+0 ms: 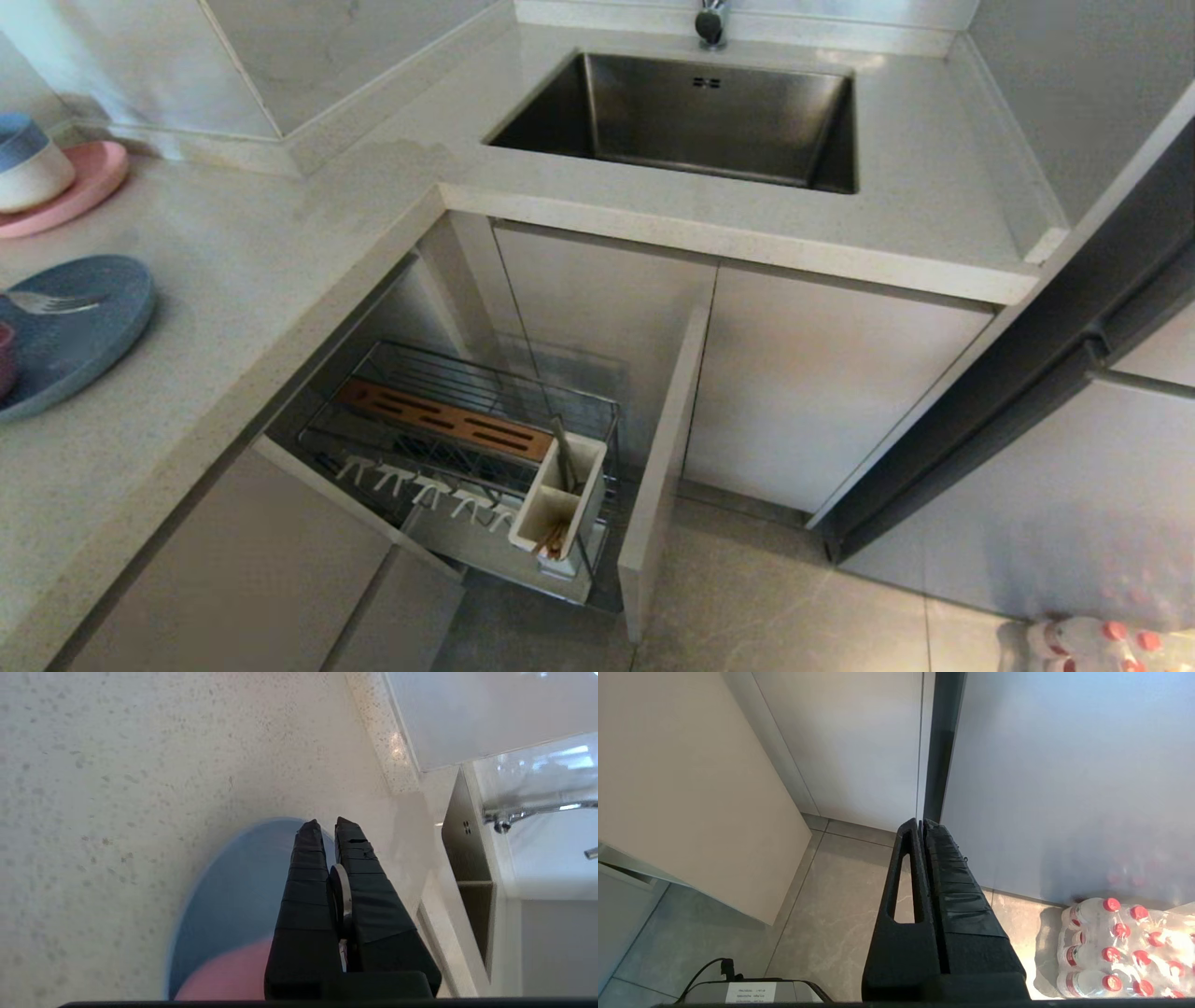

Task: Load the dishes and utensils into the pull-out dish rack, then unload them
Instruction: Take the fork out of the cupboard

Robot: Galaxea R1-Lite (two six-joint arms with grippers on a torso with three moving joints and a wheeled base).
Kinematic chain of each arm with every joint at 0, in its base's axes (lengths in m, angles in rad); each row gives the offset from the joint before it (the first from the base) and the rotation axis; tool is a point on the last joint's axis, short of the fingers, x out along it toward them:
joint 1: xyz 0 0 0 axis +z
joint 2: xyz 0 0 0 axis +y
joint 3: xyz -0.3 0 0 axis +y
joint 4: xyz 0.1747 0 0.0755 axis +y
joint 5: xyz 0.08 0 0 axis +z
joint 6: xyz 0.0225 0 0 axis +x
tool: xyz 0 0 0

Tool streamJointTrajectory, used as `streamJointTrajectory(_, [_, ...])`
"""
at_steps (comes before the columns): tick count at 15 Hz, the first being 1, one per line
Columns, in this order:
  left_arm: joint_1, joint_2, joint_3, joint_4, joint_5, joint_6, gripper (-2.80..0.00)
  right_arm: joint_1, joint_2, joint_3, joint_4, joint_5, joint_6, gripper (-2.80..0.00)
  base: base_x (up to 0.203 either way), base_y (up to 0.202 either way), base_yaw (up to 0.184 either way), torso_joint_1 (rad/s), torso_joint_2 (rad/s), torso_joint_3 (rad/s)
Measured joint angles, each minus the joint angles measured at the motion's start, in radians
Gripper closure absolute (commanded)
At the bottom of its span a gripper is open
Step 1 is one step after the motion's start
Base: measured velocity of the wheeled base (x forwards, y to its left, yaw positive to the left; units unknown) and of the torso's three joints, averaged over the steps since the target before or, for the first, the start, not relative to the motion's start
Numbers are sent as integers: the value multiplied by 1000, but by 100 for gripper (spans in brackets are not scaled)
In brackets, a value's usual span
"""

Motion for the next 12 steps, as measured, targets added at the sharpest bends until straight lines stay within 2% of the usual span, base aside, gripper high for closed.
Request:
streamJointTrajectory(9, [-26, 53, -38, 1, -57, 2, 0, 0, 0, 0, 0, 0, 0, 0, 0, 0, 0, 0, 0, 0])
streamJointTrajectory(12, [-30, 59, -42, 1, -58, 1, 0, 0, 0, 0, 0, 0, 0, 0, 0, 0, 0, 0, 0, 0])
